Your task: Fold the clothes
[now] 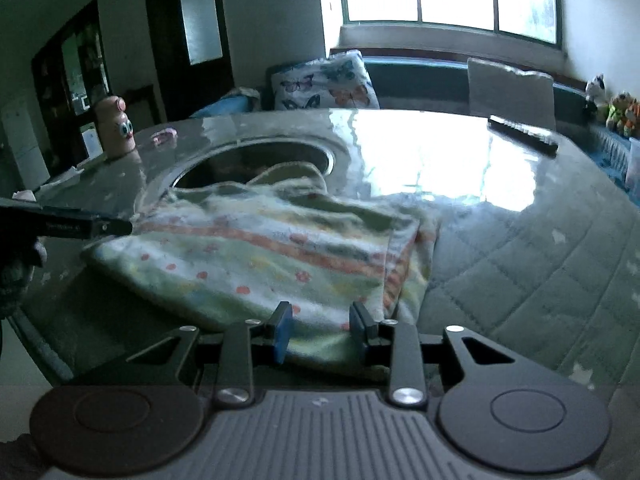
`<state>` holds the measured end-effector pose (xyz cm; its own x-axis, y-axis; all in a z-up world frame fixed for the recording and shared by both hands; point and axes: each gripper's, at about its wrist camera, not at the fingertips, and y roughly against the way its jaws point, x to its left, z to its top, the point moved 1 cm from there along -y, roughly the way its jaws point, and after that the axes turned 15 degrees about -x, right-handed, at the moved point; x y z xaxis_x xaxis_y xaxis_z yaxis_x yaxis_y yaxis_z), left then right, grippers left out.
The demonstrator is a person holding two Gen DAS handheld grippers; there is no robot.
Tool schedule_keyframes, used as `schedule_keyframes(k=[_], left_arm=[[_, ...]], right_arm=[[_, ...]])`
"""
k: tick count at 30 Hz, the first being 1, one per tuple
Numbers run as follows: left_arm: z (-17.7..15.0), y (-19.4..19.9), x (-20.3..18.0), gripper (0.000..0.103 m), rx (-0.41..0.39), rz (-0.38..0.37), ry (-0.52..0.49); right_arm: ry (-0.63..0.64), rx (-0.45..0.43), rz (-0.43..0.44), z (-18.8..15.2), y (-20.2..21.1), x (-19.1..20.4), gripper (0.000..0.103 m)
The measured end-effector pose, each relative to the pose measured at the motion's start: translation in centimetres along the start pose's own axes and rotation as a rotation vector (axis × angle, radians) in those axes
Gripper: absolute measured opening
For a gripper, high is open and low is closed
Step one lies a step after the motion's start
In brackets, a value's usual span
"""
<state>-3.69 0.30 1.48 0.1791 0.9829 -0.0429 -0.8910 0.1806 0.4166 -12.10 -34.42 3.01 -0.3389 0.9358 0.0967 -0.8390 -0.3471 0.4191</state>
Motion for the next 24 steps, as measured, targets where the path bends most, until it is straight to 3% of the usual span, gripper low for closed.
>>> schedule_keyframes(k=[9,17,24], left_arm=[[-0.1,0.1,0.3,0.045,0.003,-0.004,0.019],[0.0,0.1,0.8,0.045,0.006,-0.022,0.035],[1.4,0.4,3.2,0.043,-0.011,0.032,0.067]], right_arm=[[0.054,-0.003,0.013,1.1,-0.2,1.1,0.032],[0.178,-0.011,0.178,3.0,-2.1,6.1,0.033],[0.290,-0.020,0.343,4.1,-4.5,11.8,0.033]])
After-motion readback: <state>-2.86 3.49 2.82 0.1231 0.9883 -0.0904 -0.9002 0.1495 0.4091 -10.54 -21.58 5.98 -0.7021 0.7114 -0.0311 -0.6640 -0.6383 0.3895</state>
